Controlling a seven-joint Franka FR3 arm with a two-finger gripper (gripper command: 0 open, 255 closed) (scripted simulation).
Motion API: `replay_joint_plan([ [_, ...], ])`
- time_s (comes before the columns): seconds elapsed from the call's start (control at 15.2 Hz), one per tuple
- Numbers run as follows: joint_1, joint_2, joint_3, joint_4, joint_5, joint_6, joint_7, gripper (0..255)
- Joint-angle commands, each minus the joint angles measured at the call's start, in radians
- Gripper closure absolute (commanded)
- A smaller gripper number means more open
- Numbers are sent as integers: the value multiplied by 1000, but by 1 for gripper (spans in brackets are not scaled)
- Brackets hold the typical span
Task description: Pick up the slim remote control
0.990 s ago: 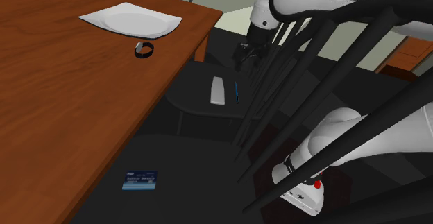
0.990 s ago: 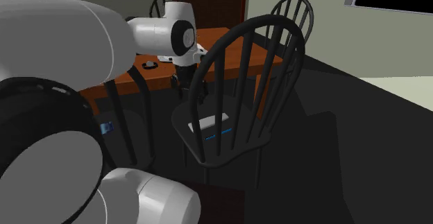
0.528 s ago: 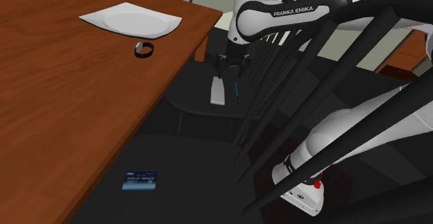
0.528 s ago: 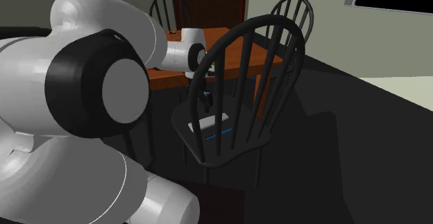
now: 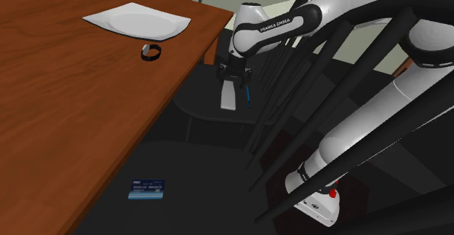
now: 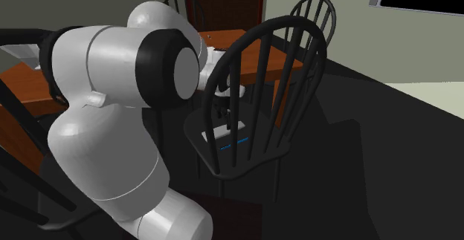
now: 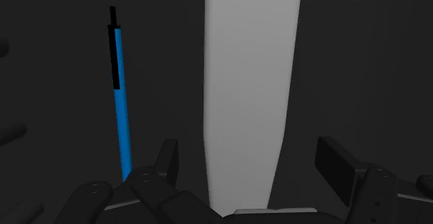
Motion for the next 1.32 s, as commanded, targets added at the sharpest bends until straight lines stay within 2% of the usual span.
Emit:
replay_joint_plan([
  [0.0, -3, 30, 1, 4, -4, 28, 28, 0],
  [0.4, -3, 87, 3, -31, -18, 119, 38, 0],
  [0.53, -3, 87, 3, -32, -18, 119, 38, 0],
  [0.59, -3, 86, 3, -32, -18, 120, 38, 255],
  [1.25, -3, 77, 3, -27, -15, 106, 36, 255],
])
